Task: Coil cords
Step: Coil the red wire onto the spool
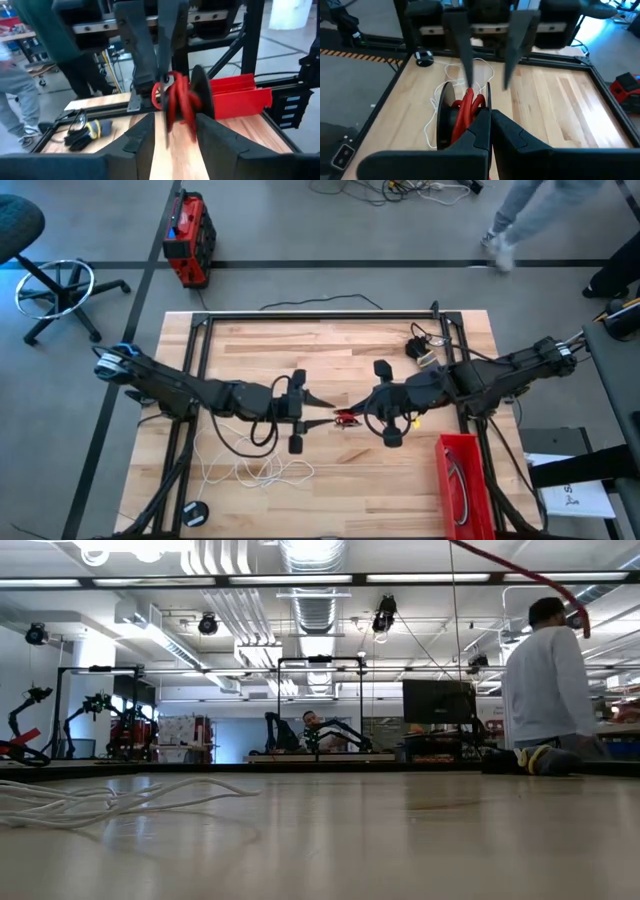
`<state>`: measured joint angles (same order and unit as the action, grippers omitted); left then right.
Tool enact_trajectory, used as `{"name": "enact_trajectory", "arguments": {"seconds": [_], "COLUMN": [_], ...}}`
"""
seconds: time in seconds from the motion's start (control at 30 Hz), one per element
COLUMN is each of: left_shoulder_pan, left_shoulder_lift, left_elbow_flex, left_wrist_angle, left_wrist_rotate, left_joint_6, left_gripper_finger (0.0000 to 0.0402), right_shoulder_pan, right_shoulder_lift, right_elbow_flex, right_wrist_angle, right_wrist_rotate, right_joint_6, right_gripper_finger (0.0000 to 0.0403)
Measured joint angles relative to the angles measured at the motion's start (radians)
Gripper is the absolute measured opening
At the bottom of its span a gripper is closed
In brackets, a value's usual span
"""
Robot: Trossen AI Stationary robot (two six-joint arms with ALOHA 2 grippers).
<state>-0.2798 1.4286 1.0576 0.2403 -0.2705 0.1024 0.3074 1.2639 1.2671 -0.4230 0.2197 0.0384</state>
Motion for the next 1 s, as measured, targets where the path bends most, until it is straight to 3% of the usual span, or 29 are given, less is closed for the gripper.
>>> {"name": "enact_trajectory", "arguments": {"seconds": [0.23, 0.67, 1.0], "left_shoulder_pan": [0.007, 0.010, 0.014], "left_shoulder_lift": [0.020, 0.061, 0.089], "left_elbow_flex": [0.000, 0.000, 0.000], "left_wrist_angle": [0.019, 0.064, 0.112], "left_wrist_rotate": [0.000, 0.030, 0.042], "left_joint_6": [0.003, -0.005, 0.004], "left_gripper_finger": [0.0100, 0.0008, 0.0001], "right_shoulder_pan": [0.001, 0.003, 0.003], "right_shoulder_lift": [0.000, -0.002, -0.002], "right_elbow_flex": [0.000, 0.000, 0.000], "right_wrist_angle": [0.000, -0.020, -0.016], "right_wrist_rotate": [-0.002, -0.026, -0.025], "right_joint_6": [0.002, -0.003, 0.013], "right_gripper_finger": [0.0000, 0.0000, 0.0016]}}
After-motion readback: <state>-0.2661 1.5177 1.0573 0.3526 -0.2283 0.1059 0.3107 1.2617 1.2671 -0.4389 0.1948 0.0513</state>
